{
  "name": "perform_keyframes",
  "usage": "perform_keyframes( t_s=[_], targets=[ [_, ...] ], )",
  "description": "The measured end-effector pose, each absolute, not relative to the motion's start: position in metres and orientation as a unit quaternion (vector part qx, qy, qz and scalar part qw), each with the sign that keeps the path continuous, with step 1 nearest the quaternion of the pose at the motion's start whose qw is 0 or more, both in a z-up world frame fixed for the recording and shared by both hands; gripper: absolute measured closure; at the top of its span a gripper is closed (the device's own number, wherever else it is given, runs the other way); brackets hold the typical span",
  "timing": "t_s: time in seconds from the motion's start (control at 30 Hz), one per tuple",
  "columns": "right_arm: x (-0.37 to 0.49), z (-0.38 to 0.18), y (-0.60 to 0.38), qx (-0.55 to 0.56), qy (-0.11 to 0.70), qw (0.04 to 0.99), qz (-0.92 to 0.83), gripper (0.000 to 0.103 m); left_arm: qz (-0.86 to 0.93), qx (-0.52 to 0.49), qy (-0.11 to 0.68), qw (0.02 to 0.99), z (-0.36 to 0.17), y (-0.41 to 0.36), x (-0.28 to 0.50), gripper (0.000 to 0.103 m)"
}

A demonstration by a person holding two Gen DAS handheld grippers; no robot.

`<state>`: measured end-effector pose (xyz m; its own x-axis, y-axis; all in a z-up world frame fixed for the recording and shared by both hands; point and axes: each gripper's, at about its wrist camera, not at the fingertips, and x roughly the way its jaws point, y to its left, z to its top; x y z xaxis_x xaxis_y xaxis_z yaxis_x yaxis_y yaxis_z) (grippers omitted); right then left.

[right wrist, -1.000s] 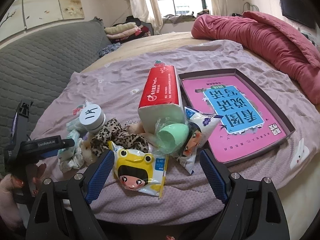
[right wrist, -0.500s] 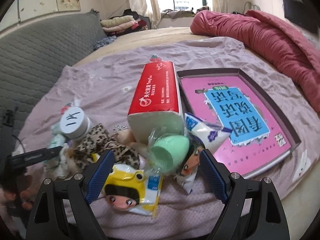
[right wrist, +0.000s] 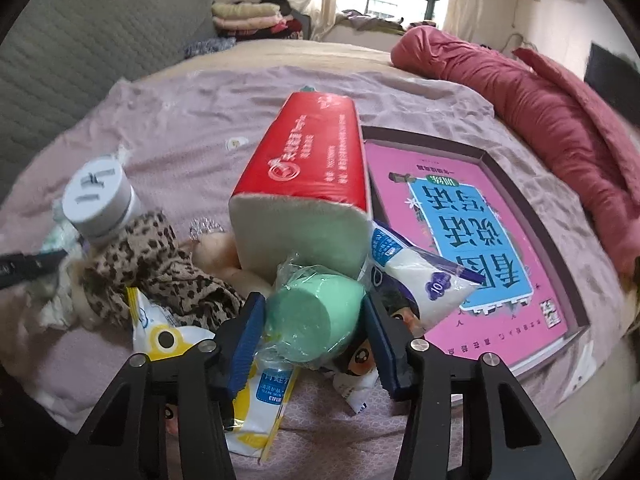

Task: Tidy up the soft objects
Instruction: 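Carry the green pack with the left tool while the right tool carries the cup to the pink tray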

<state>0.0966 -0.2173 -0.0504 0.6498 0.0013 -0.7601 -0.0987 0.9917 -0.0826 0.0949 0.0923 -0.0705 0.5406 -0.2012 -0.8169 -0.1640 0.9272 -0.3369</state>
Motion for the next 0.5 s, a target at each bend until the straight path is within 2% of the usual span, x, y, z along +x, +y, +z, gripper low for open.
perform_keyframes(
  t_s=[0.3,0.5],
  targets=[
    [0.07,-0.013,-0.24,0.007,0.353,0.934,0.054,0.052,-0.019,-0.195,0.458,0.867,-0.053,0.091,0.077,0.05],
    [0.065,-0.002,-0.246,0.025,0.338,0.939,0.063,0.052,-0.025,-0.176,0.437,0.882,-0.031,0.079,0.065,0.051]
  ],
)
